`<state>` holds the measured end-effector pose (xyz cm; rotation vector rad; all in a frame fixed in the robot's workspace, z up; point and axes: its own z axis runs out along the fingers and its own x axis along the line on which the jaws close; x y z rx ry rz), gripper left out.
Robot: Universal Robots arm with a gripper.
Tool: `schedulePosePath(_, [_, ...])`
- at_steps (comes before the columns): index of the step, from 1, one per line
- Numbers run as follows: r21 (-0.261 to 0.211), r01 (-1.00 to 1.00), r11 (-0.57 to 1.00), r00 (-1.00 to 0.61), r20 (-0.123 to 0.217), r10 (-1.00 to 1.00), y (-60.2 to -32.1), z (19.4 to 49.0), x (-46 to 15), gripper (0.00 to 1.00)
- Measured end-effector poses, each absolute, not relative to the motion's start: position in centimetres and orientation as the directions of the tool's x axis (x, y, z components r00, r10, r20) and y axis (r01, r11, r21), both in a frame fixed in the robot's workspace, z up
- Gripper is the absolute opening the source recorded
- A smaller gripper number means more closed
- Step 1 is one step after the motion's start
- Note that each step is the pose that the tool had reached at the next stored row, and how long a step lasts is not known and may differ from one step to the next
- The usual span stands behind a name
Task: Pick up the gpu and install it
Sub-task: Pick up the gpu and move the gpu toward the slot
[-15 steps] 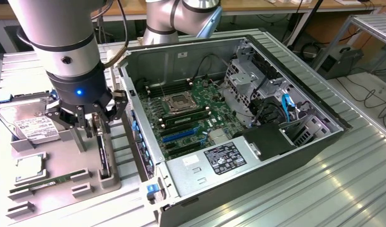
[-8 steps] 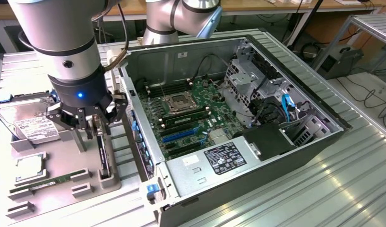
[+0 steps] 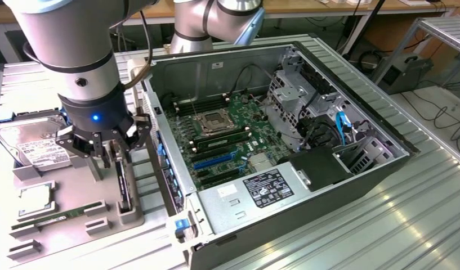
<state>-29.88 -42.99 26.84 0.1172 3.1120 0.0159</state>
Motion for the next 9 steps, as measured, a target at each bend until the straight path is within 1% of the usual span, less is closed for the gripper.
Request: schedulePosePath(9, [0.011, 0.075, 0.997, -0.997, -0.027, 0.075, -42.99, 26.02, -29.94, 0.42])
